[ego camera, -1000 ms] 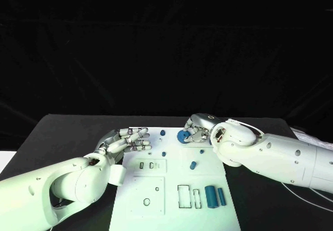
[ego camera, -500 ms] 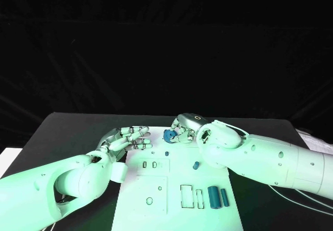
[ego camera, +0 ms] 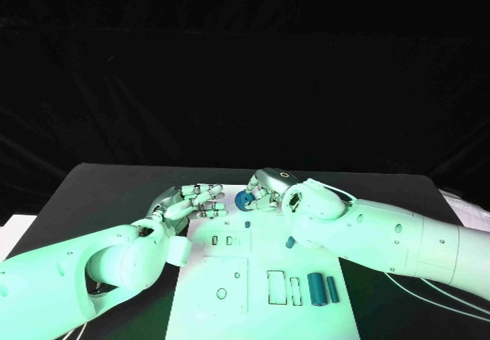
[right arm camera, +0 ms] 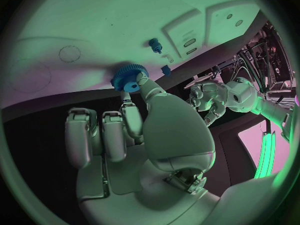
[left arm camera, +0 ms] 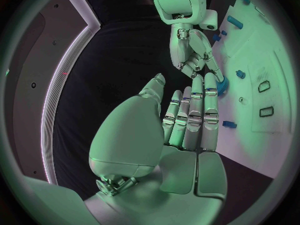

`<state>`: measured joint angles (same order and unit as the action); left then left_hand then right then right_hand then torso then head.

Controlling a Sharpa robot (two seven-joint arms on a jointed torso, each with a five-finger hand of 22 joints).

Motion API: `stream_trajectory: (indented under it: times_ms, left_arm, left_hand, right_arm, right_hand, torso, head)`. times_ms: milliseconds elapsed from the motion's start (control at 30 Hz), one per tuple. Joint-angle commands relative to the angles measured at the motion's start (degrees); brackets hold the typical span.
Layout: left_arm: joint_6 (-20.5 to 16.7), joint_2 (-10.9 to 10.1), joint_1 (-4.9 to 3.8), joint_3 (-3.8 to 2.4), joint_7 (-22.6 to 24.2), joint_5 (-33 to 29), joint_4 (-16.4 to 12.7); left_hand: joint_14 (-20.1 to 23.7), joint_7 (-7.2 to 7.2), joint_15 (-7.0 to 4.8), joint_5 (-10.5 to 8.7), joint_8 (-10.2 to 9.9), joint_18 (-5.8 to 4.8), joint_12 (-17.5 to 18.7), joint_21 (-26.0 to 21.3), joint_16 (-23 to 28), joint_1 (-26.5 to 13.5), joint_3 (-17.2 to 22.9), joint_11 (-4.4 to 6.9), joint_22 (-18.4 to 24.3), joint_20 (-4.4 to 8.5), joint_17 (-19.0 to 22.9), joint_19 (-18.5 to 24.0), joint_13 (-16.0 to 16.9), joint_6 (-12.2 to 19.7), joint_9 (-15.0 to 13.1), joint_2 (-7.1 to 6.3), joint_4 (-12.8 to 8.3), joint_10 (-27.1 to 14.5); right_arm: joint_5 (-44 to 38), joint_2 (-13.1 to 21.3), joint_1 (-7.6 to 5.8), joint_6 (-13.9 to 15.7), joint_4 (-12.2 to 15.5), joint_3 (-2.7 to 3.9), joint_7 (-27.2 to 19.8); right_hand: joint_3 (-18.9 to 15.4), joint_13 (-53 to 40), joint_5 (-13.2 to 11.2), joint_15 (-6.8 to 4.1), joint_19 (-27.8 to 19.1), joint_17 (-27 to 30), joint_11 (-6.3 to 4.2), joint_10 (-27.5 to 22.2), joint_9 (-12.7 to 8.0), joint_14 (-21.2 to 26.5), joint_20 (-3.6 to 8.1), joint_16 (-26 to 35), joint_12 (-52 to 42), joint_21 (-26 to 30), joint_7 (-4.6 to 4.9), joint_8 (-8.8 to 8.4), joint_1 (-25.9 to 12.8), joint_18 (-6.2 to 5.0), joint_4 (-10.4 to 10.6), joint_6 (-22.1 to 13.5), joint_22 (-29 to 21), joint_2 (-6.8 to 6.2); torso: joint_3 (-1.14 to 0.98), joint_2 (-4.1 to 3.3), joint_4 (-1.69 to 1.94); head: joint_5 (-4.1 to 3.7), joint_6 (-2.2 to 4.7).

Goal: Assemble the parts on the task board

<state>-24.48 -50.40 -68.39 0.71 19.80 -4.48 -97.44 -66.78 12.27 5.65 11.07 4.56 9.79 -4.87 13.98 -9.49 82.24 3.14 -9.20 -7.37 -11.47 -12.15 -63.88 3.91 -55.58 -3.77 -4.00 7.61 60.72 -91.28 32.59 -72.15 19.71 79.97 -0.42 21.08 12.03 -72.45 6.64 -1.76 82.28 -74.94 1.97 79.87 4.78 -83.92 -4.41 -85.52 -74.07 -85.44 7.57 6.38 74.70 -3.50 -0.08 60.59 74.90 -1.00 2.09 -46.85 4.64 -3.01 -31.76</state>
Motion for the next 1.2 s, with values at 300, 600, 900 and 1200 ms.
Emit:
stream_trajectory:
  times_ms: [300,600,900,1200]
  left_arm:
    - [0.9,0.2,-0.05,-0.04,0.6,-0.1,-0.1]
    - [1.0,0.1,-0.05,-0.04,0.4,-0.1,0.0]
    - [0.9,0.1,-0.05,-0.04,0.3,-0.1,-0.1]
    - [1.0,0.0,-0.06,-0.04,0.2,-0.1,-0.1]
  left_hand:
    - [-0.1,0.02,0.06,-0.24,-0.4,0.48,0.3,0.0,0.3,0.5,0.0,0.14,-0.1,0.08,-0.2,-0.4,0.0,-0.2,0.0,0.17,-0.5,0.2]
    - [-0.1,0.02,0.06,-0.24,-0.4,0.48,0.3,0.0,0.3,0.5,0.0,0.14,-0.1,0.08,-0.2,-0.4,0.0,-0.2,0.0,0.17,-0.5,0.2]
    - [-0.1,0.02,0.06,-0.24,-0.4,0.48,0.3,0.0,0.3,0.5,0.0,0.14,-0.1,0.08,-0.2,-0.4,0.0,-0.2,0.0,0.17,-0.5,0.2]
    - [-0.1,0.02,0.07,-0.25,-0.4,0.47,0.3,0.0,0.4,0.4,0.0,0.13,-0.1,0.08,-0.2,-0.4,0.0,-0.2,0.0,0.20,-0.5,0.2]
  right_arm:
    - [-0.1,-1.4,0.27,-0.7,-1.5,-0.22,-0.9]
    - [0.1,-1.4,0.30,-0.8,-1.5,-0.26,-1.3]
    - [0.3,-0.9,0.44,-1.1,-0.6,-0.27,-1.8]
    - [0.3,-0.4,0.58,-0.1,0.2,-0.27,-1.8]
  right_hand:
    - [0.1,3.1,0.4,0.65,-0.3,-5.6,1.13,-2.5,-0.7,-4.2,-0.66,0.2,3.7,0.1,0.61,-2.42,-1.4,0.72,0.8,-2.2,2.5,-1.20]
    - [-1.4,5.9,1.6,1.17,-1.0,-5.1,1.67,-4.6,-0.9,-4.0,-1.24,0.6,6.9,0.5,1.09,-2.89,-3.0,0.52,2.1,-4.2,1.7,-2.90]
    - [-2.4,5.8,2.5,1.18,-1.0,-5.1,1.61,-4.5,-0.7,-4.0,-1.34,0.6,6.9,0.5,0.98,-2.59,-3.3,0.51,2.8,-4.1,1.7,-3.21]
    - [-2.4,5.9,2.5,1.16,-1.0,-4.9,1.59,-4.5,-0.7,-4.0,-1.33,0.7,7.0,0.5,0.95,-2.54,-3.3,0.48,2.9,-4.0,1.6,-3.17]
  torso:
    - [-0.05,-0.02,-0.05]
    - [-0.06,-0.02,-0.08]
    - [-0.07,0.00,-0.10]
    - [-0.11,-0.02,-0.06]
  head:
    - [0.19,0.03]
    - [0.12,-0.15]
    - [0.12,-0.37]
    - [0.01,-0.52]
